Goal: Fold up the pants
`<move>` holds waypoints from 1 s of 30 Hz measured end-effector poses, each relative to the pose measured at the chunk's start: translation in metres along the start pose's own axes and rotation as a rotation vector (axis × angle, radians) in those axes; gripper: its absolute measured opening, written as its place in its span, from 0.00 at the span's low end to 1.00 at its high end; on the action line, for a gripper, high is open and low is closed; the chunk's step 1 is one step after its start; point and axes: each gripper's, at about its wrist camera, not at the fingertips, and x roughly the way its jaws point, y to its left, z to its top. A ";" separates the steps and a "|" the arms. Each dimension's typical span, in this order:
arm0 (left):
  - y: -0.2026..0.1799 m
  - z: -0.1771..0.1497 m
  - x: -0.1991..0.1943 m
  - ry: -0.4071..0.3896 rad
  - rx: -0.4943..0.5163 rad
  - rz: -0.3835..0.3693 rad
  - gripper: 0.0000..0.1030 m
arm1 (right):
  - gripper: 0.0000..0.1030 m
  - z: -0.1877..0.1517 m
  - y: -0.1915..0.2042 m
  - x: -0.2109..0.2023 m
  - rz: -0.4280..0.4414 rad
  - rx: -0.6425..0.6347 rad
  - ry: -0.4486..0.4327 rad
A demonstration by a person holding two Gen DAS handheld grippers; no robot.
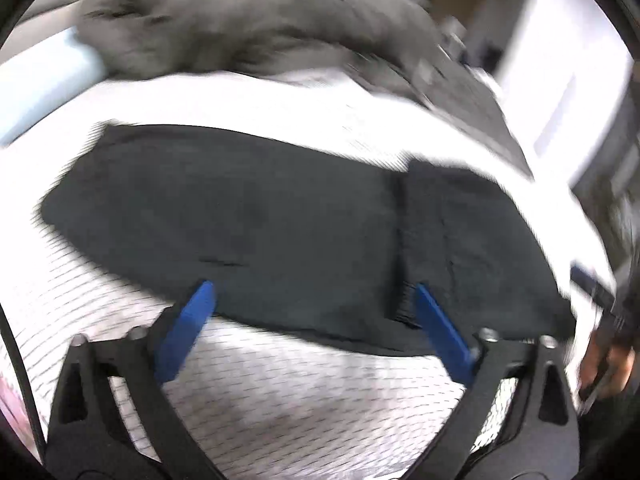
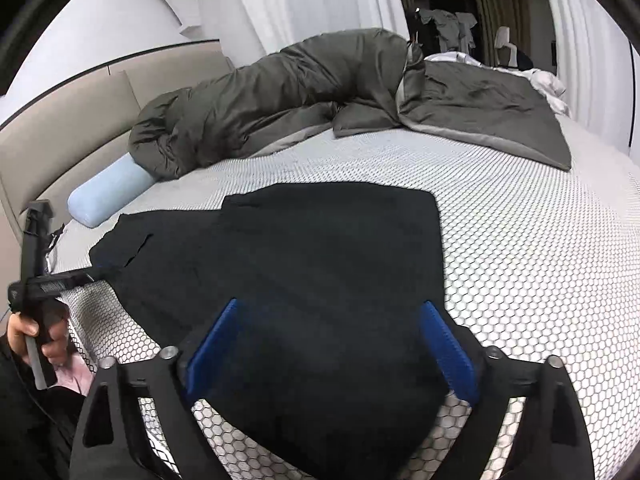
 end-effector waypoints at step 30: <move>-0.115 0.111 -0.032 -0.256 0.152 -0.176 0.02 | 0.93 -0.002 -0.018 -0.003 -0.011 0.051 -0.017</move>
